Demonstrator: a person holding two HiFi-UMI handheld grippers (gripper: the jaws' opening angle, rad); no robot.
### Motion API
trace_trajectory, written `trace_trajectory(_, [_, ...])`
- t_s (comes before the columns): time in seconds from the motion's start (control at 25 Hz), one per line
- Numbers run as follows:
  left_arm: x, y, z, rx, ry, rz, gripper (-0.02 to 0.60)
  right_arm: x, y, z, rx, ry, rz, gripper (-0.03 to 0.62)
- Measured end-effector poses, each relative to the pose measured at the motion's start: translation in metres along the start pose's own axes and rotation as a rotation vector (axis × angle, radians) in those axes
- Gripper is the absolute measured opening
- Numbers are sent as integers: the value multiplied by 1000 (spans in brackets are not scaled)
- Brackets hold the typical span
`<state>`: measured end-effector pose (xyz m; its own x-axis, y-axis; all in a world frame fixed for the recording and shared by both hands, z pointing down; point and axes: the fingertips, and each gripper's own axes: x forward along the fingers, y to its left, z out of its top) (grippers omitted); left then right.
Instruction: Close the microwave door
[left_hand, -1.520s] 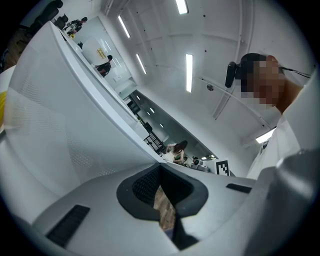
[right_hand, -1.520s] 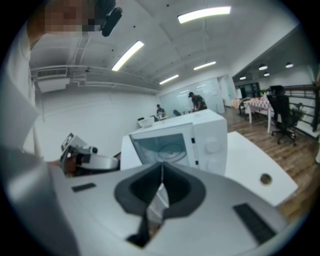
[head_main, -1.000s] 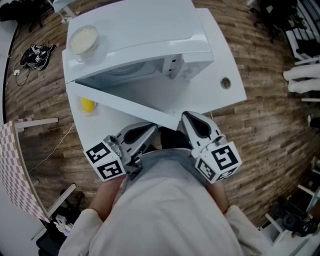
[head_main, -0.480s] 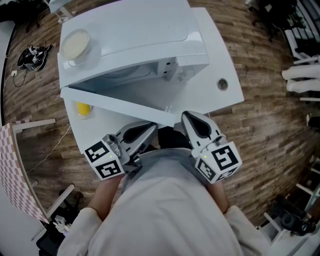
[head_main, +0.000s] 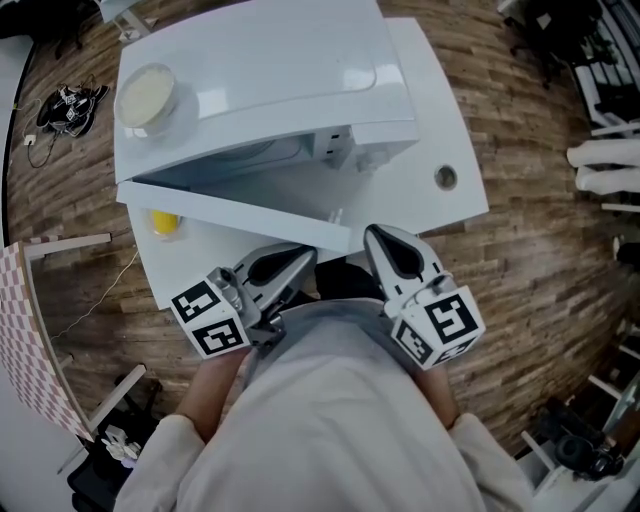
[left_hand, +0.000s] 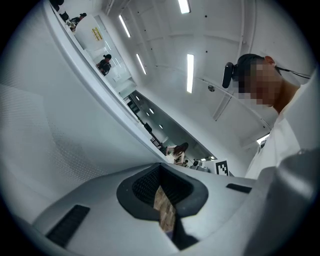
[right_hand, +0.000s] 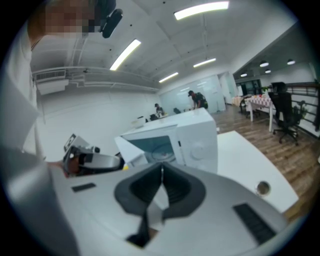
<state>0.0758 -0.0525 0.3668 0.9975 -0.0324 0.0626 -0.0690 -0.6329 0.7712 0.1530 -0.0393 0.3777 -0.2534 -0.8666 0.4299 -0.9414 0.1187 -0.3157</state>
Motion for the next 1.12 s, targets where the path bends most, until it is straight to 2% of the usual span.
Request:
trace_trajectory(0.52, [14,20,13,-5,-30,74,14,26,-14,16,-19,10,82,23])
trace_trajectory(0.68, [18,26,19,16,-28,100,12,35,-21,24,-26,-5,95,23])
trace_trajectory(0.88, [25,35,20,20,-24,120,14,41,-29,26,6,-13,124,23])
trace_trajectory(1.12, [35,38,28,27,-24,128,14,46,-37,37,-4,-25,138,23])
